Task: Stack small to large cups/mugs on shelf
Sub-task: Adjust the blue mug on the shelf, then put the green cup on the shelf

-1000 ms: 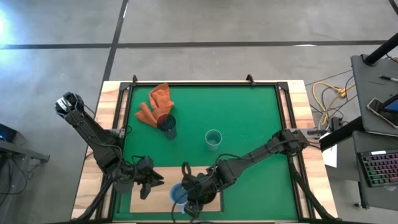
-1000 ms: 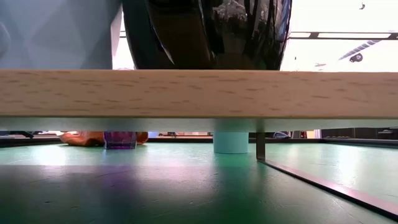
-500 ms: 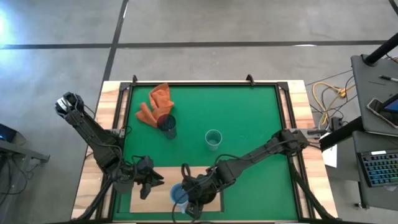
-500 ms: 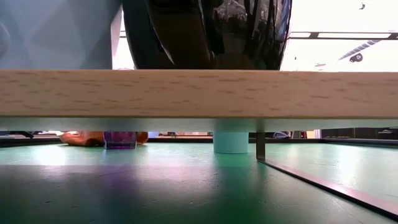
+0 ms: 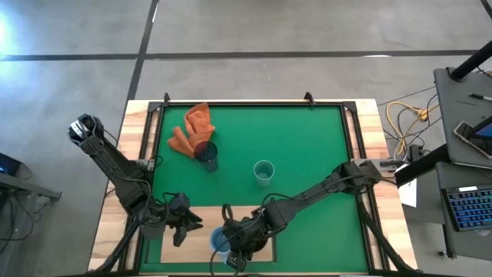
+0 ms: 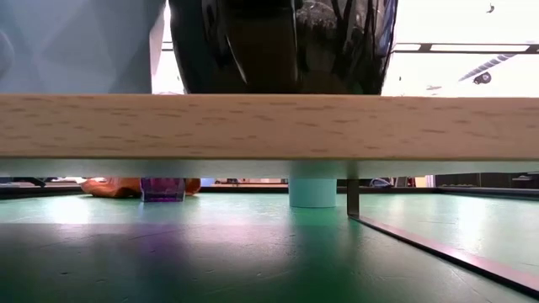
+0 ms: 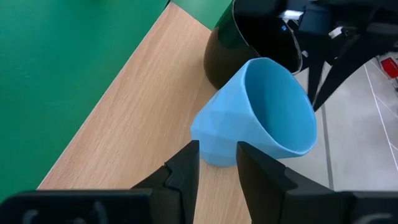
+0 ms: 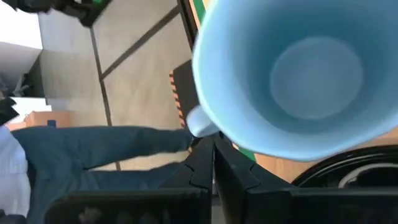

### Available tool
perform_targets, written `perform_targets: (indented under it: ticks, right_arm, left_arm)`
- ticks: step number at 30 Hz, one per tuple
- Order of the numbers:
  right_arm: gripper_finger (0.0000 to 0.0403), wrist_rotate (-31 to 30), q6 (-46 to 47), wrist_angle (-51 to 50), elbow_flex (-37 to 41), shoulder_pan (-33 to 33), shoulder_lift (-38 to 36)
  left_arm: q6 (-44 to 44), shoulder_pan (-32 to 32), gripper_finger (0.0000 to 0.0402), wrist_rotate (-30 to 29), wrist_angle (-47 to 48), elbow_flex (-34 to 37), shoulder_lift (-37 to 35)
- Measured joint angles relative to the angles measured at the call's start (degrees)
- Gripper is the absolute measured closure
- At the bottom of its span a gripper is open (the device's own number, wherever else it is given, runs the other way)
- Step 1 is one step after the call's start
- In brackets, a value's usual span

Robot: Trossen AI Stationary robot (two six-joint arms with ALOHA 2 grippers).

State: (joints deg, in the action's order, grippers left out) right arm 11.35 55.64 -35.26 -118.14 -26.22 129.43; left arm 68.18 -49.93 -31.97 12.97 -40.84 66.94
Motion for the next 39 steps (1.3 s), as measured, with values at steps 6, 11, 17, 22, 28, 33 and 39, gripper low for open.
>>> perform_targets:
  ticks: [6,11,17,22,28,33,39]
  right_arm:
    - [0.0394,-2.19,0.81,0.04,-0.07,-0.02,-0.04]
    - [0.0394,-2.47,0.92,0.09,-0.07,0.14,-0.04]
    - [0.0394,-2.13,0.90,0.09,-0.07,0.13,-0.04]
    - [0.0394,-0.90,-0.29,-0.17,-2.01,0.13,-0.09]
    - [0.0394,-2.23,-5.10,-2.16,-11.21,0.65,-0.24]
    - [0.0394,-17.50,-10.16,-7.72,-15.01,2.67,-4.09]
    - [0.0394,-32.20,-6.95,-26.07,-14.11,8.20,-10.92]
  left_arm:
    - [-0.02,0.00,0.0309,0.00,0.00,0.00,0.00]
    - [-0.04,0.00,0.0309,0.00,0.00,0.02,0.00]
    - [-0.04,0.00,0.0309,-0.01,-0.02,0.17,0.00]
    - [-0.04,0.00,0.0309,-0.02,-0.02,0.17,0.00]
    - [-0.49,0.07,0.0309,-0.94,-0.04,0.16,-0.07]
    - [-4.14,0.11,0.0309,-3.39,-0.13,-1.27,-0.62]
    - [-5.10,0.49,0.0309,-4.46,-0.36,-1.68,-3.51]
